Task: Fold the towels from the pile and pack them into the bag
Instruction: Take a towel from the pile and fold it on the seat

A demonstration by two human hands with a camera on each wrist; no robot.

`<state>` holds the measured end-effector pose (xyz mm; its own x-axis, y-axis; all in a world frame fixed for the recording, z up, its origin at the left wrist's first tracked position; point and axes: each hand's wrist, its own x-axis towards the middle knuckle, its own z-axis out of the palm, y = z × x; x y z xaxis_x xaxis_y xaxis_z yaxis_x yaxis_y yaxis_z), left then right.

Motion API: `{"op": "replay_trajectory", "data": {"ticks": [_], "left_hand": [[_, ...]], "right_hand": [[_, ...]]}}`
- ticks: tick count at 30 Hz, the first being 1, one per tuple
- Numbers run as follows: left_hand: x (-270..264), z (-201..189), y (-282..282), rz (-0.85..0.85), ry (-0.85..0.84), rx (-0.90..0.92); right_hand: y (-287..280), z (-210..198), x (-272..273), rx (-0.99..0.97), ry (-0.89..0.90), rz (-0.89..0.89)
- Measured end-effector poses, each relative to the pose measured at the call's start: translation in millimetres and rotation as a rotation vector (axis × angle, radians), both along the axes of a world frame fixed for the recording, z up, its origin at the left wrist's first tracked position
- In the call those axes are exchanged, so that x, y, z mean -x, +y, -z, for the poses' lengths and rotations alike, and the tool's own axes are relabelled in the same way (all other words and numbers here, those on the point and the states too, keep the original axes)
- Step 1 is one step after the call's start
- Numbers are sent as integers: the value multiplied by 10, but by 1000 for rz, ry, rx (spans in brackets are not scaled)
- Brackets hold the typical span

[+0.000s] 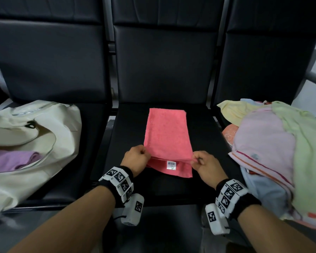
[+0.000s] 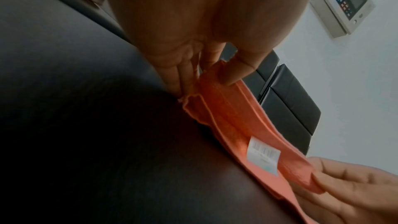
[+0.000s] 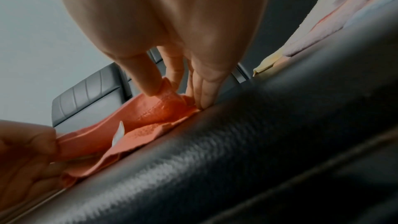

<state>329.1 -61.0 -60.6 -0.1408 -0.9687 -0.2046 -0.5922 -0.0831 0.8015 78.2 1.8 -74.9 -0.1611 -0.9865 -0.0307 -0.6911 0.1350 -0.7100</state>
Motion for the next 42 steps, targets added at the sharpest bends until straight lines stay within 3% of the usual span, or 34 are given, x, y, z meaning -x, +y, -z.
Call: {"op": "replay_trajectory", "data": {"ticks": [16, 23, 29, 37, 42], "left_hand": [[10, 78, 22, 41, -111, 120], [54, 76, 52, 66, -193, 110], [-43, -35, 81, -21, -192, 53], [-68, -2, 166, 111, -295, 55], [-35, 35, 229, 92, -386, 135]], "right_hand": [[137, 26, -170, 70, 179, -68], [195, 9, -385, -49, 346, 3], [143, -50, -398, -69, 355, 62], [171, -91, -409, -69, 352, 9], [217, -39, -399, -23, 289, -7]]}}
